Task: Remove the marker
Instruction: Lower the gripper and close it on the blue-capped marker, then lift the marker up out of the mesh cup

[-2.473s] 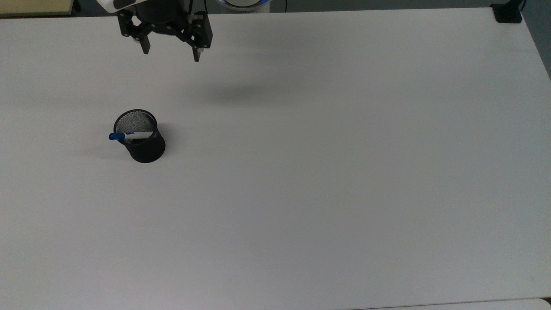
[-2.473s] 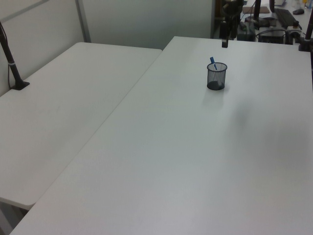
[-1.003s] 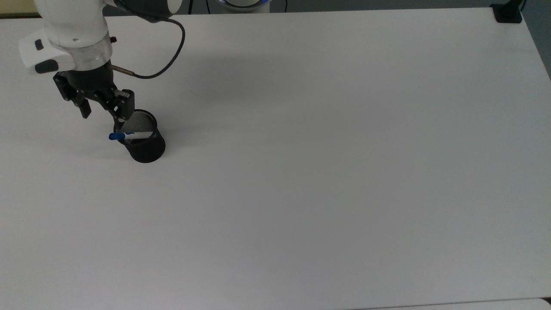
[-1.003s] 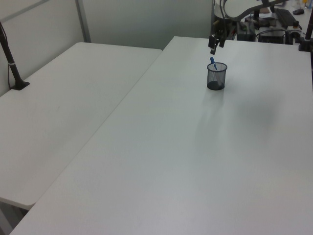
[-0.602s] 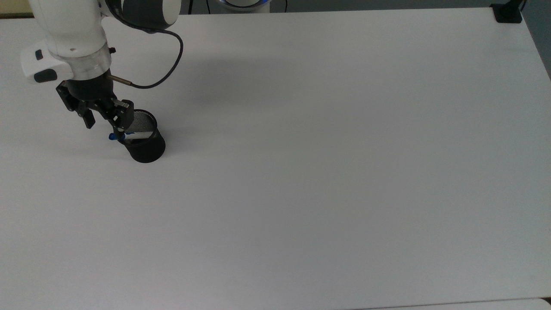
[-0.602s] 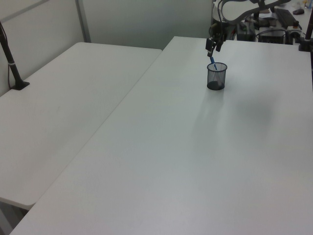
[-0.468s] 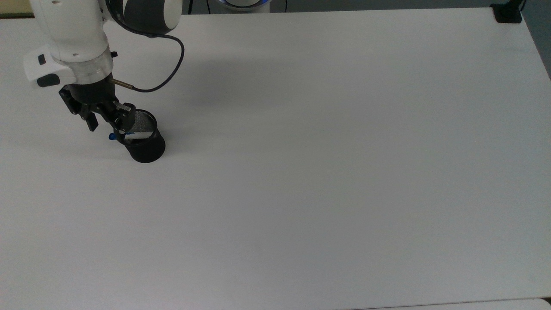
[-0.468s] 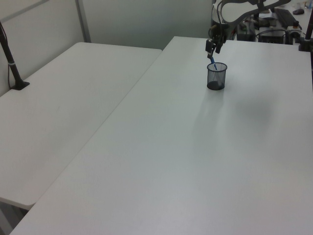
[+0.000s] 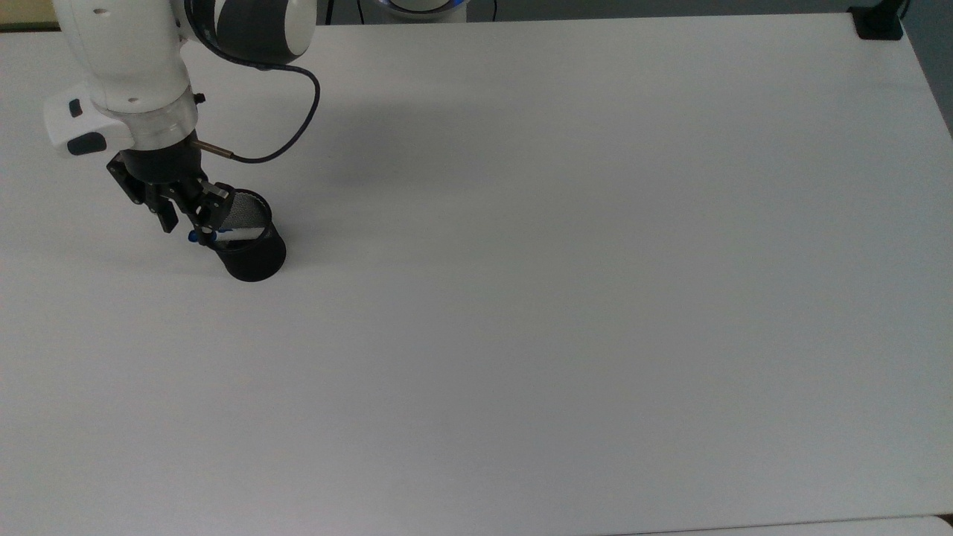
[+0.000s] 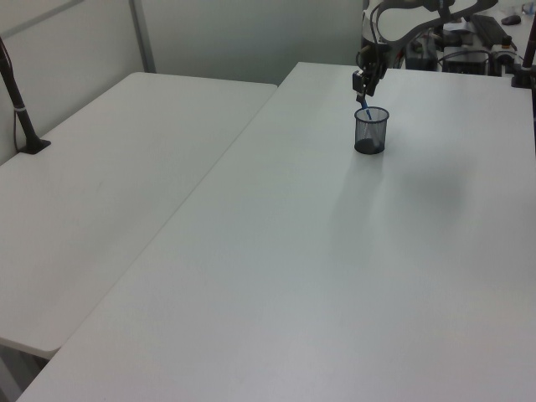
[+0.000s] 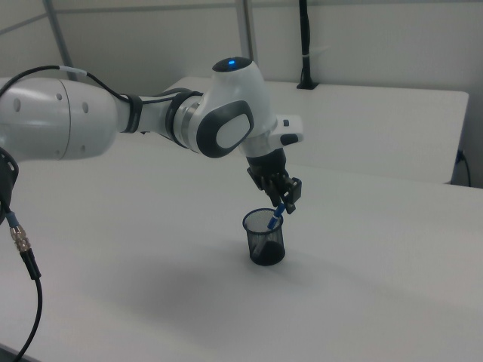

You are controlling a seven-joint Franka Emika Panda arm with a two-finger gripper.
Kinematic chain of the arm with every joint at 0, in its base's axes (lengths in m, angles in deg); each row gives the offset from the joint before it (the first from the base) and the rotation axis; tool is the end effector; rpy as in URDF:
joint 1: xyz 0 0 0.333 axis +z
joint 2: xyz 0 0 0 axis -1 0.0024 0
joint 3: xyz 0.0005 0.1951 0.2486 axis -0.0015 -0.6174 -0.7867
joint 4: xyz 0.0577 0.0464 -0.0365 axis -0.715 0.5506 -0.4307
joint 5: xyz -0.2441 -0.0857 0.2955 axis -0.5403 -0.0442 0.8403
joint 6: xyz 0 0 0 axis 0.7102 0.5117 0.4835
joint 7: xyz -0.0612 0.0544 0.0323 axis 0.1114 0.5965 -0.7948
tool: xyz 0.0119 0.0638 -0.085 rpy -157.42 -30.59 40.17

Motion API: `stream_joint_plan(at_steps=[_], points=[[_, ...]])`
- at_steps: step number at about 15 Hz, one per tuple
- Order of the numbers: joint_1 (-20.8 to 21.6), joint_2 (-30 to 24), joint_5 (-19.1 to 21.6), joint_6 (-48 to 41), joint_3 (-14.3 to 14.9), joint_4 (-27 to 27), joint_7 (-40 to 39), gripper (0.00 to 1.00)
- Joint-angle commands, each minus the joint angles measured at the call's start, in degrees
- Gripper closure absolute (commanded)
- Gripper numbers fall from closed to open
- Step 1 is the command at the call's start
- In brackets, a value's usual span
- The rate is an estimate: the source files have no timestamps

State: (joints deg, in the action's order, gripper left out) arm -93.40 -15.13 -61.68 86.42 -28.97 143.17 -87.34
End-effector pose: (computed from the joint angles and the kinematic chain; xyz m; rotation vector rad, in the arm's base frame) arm 0.6598 -0.1986 0.4232 2.9923 -0.4424 0.3182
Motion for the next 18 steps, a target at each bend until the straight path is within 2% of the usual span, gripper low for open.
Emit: stream_joint_plan(at_steps=[1, 7, 11, 14, 16, 18], points=[[0.5, 0.5, 1.2, 0.9, 0.1, -0.6, -0.6, 0.66], [0.9, -0.2, 1.3, 0.7, -0.2, -0.8, -0.2, 0.8], [0.9, -3.5, 1.4, 0.2, -0.2, -1.5, -0.4, 0.88], [0.6, -3.4, 1.5, 0.4, 0.0, -1.6, -0.4, 0.9], [0.8, -4.4, 3.5, 0.2, 0.0, -2.4, -0.2, 0.91], [1.0, -6.3, 5.8, -0.7, -0.1, -5.5, -0.2, 0.91]])
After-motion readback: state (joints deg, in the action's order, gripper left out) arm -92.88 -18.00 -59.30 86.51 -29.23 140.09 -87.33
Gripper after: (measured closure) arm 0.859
